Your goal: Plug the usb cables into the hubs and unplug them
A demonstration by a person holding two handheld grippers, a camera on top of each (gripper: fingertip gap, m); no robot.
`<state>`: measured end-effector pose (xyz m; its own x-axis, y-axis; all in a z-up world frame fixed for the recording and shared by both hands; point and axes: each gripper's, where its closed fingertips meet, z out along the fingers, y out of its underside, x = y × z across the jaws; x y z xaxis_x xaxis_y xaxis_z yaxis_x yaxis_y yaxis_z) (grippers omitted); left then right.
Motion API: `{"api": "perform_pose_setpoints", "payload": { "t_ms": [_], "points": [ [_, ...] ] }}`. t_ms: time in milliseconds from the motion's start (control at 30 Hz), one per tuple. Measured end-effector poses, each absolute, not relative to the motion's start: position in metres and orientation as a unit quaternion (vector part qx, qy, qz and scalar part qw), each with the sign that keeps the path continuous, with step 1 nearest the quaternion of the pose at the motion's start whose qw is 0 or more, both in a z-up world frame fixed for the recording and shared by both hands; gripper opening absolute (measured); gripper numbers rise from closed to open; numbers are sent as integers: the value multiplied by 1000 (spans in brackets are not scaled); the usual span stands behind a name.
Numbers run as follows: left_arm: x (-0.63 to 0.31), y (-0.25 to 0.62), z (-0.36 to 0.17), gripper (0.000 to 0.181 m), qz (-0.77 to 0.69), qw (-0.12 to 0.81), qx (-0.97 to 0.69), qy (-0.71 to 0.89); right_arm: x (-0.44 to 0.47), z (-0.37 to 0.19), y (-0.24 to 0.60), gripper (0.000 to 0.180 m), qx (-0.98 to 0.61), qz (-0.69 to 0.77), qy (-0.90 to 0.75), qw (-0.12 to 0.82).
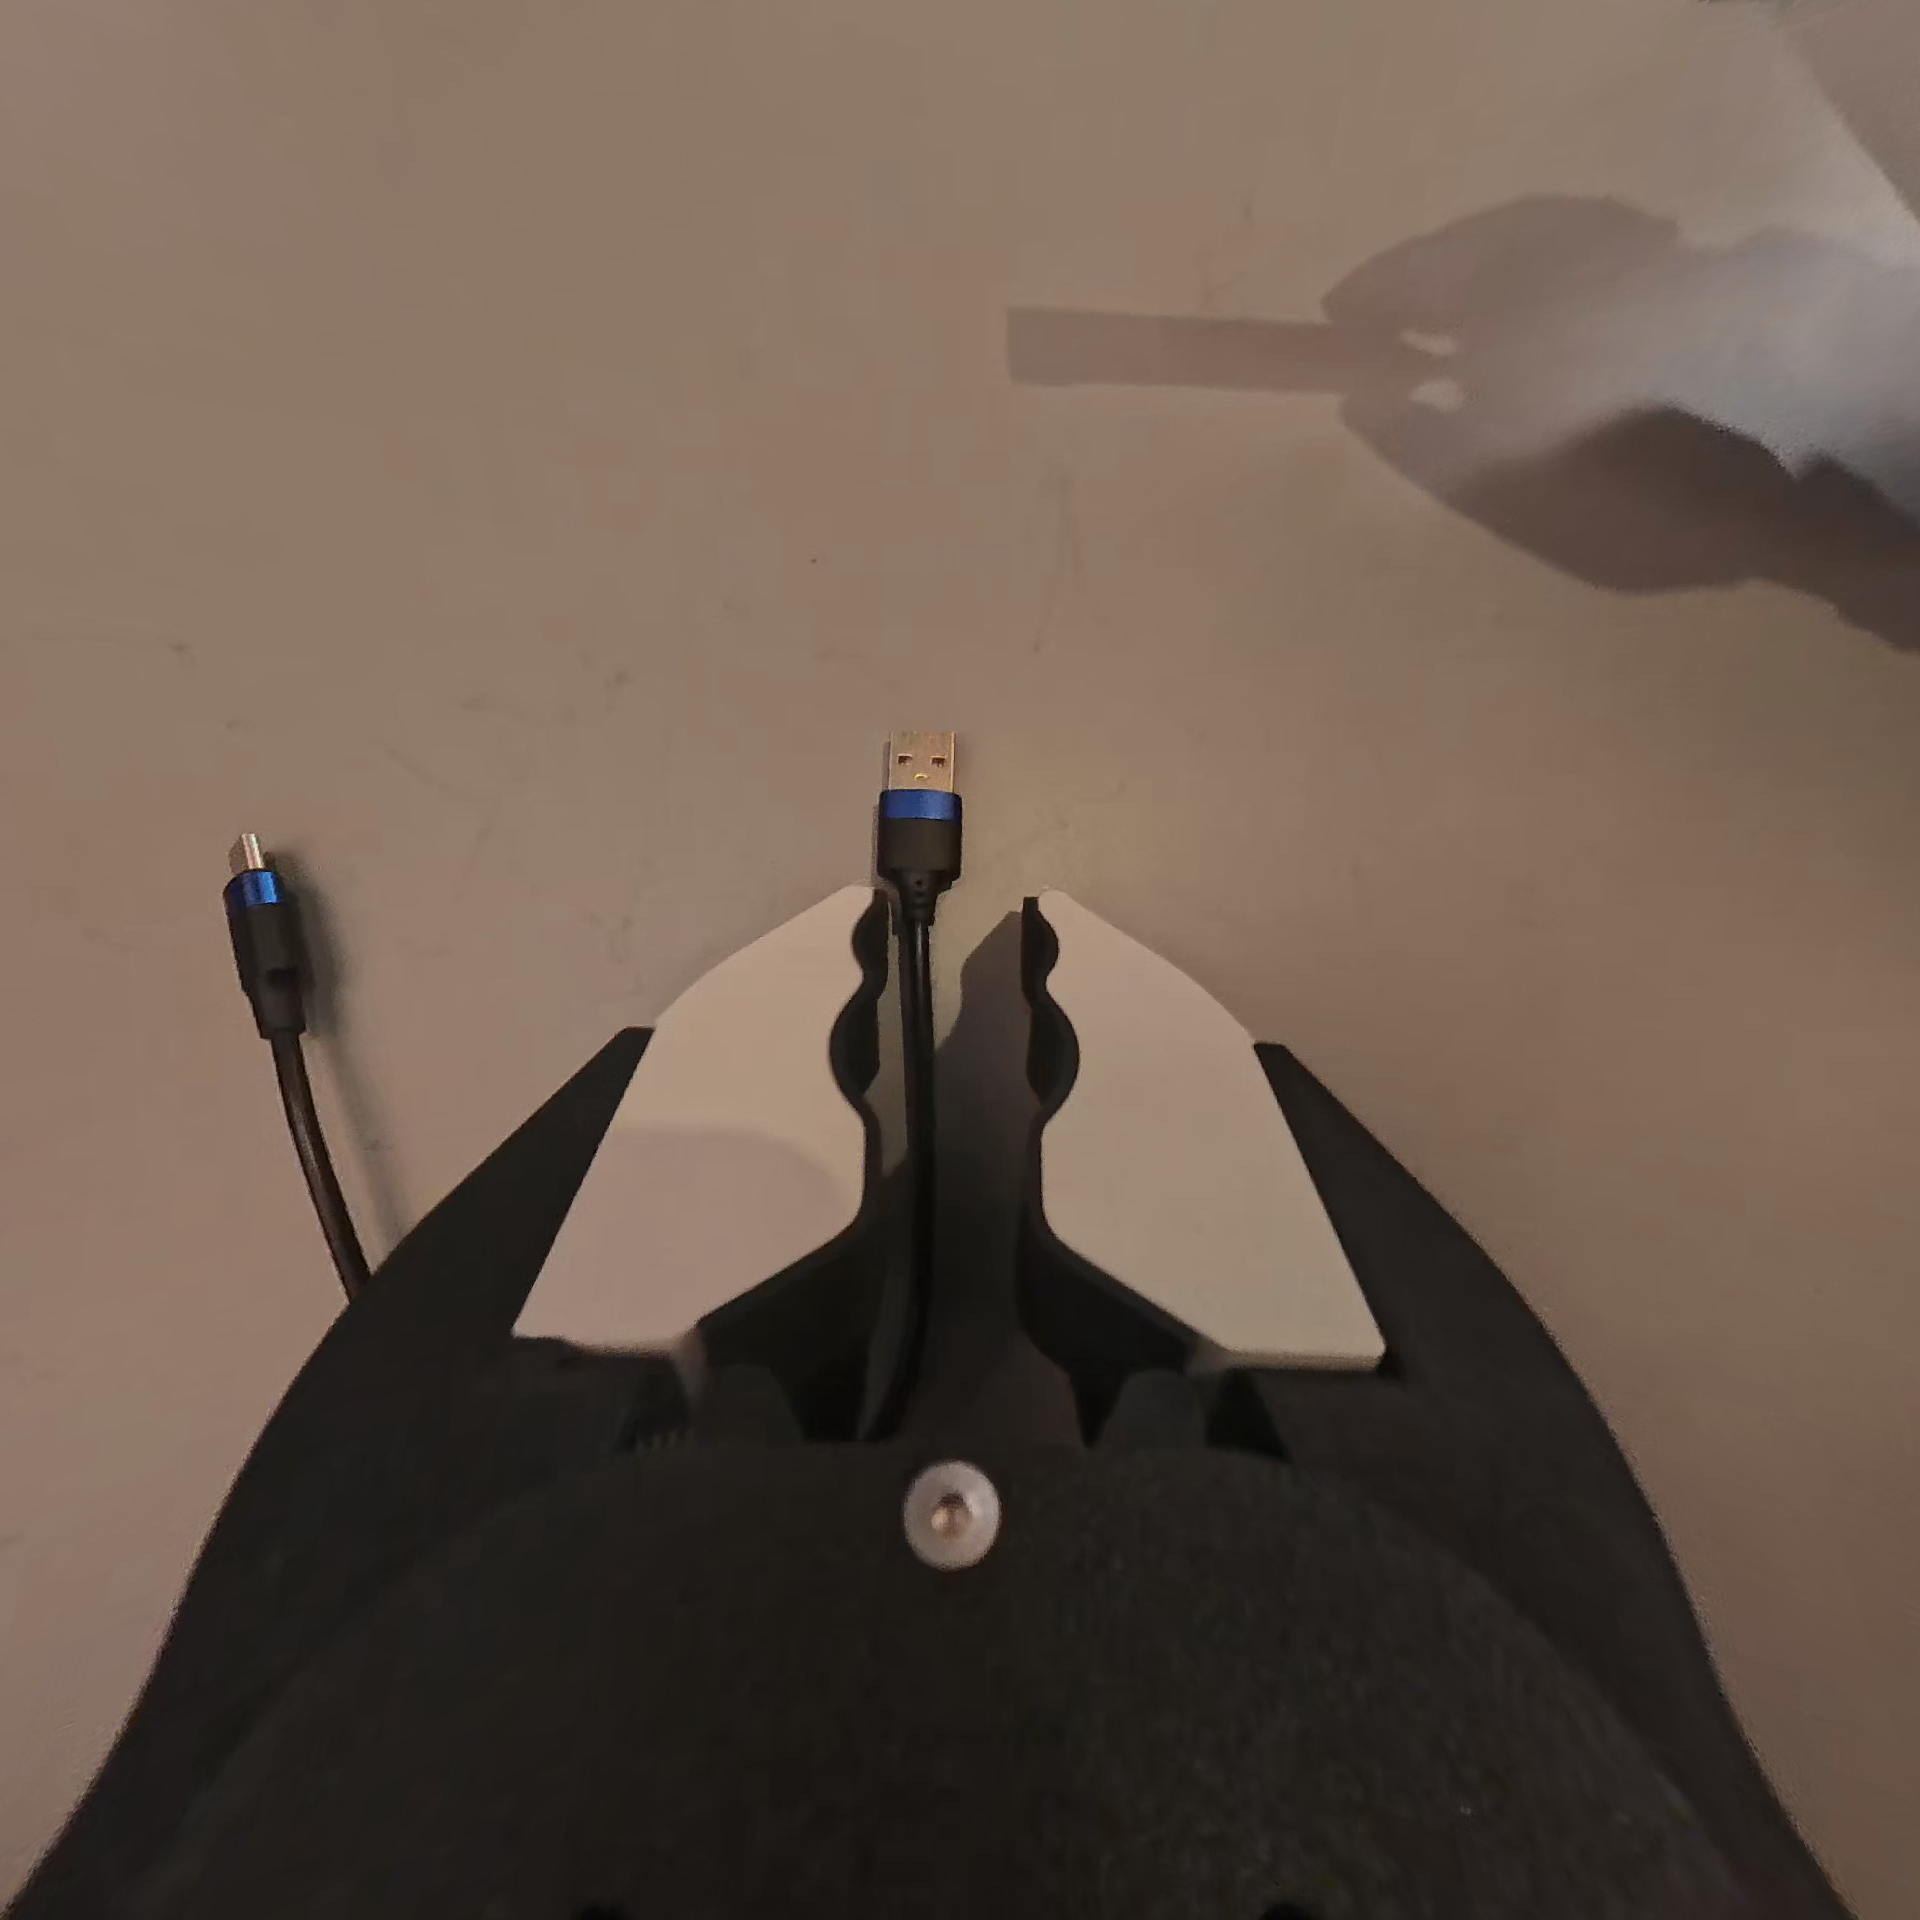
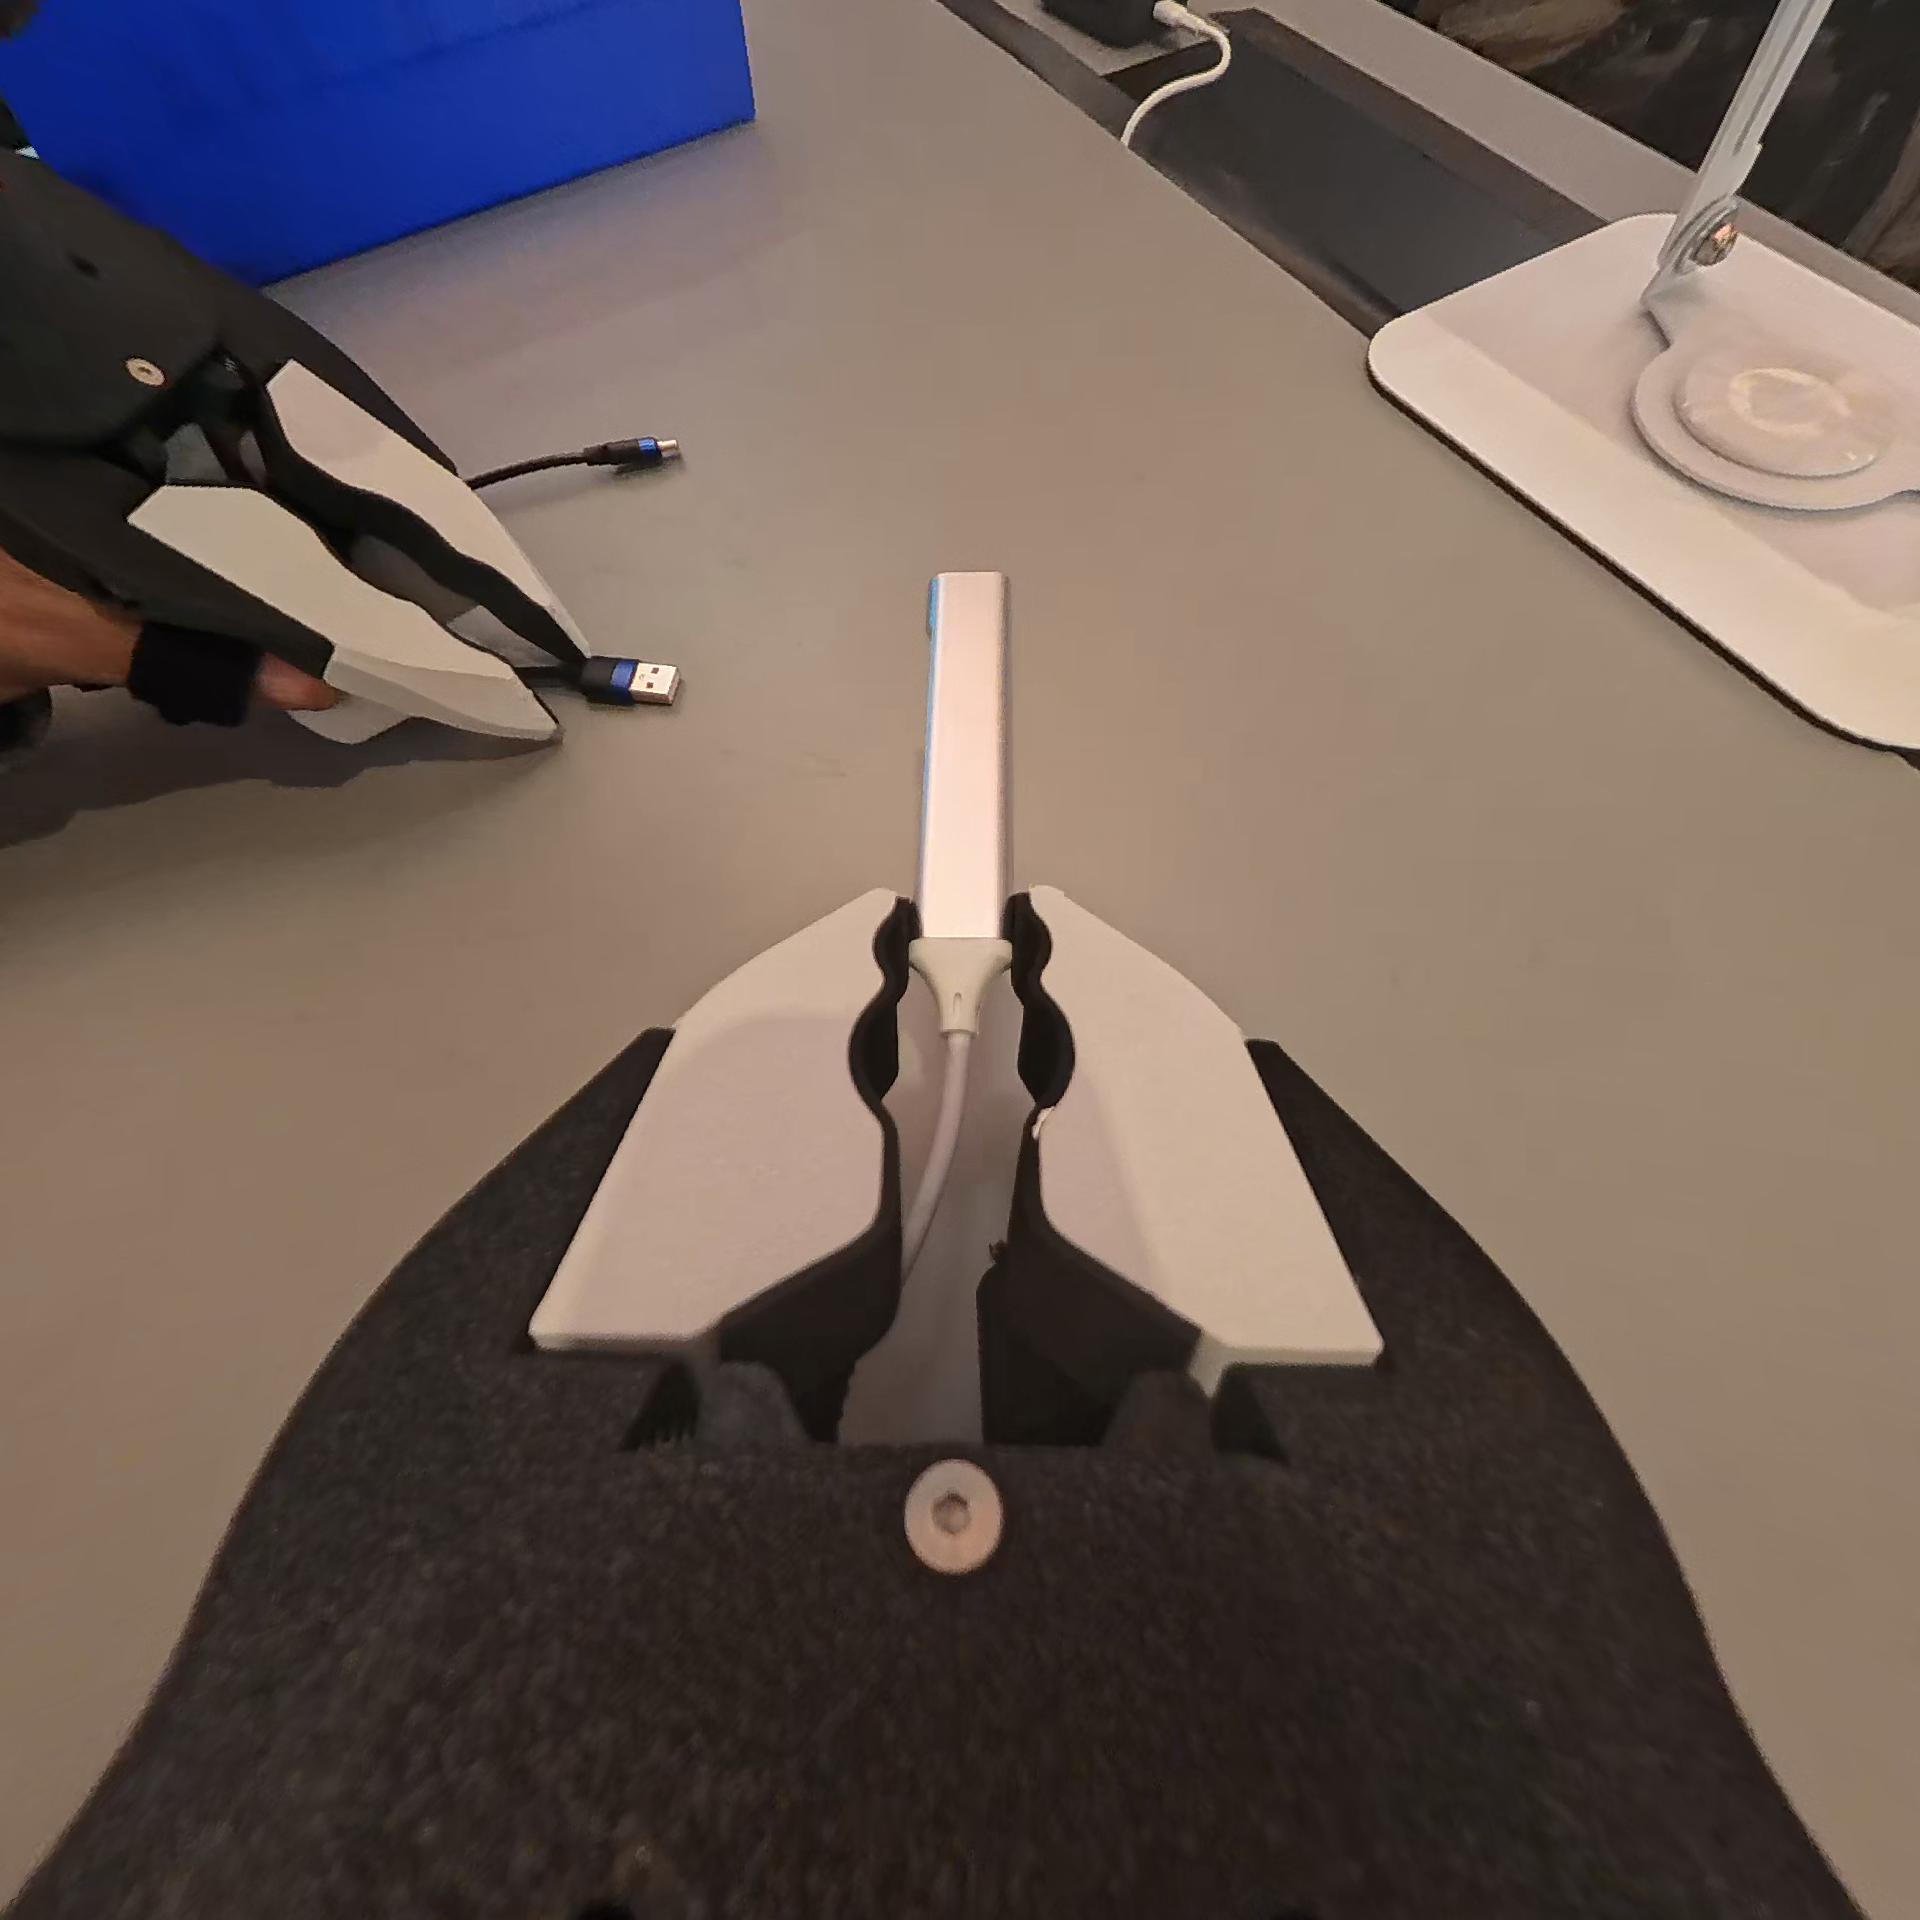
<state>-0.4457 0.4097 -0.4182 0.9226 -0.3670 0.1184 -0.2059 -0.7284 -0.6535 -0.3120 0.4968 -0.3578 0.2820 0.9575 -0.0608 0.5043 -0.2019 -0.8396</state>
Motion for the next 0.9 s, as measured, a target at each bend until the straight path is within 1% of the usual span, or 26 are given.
{"api": "perform_pose_setpoints", "payload": {
  "t_ms": [100,167,433,733,900],
  "points": [
    [-447,411,-419,17,-123,347,-917,156,-312,-359,497,18,-712,308,-514,366],
    [-448,410,-419,6,-113,352,-913,172,-313,-361,497,18,-713,307,-515,364],
    [-445,414,-418,5,-85,363,-902,221,-315,-364,494,18,-713,300,-522,359],
    [-413,455,-367,4,-121,427,-859,253,-315,-371,503,17,-736,277,-499,365],
    [-394,474,-367,4,-136,424,-854,270,-312,-373,512,17,-758,261,-465,376]
  ]
}}
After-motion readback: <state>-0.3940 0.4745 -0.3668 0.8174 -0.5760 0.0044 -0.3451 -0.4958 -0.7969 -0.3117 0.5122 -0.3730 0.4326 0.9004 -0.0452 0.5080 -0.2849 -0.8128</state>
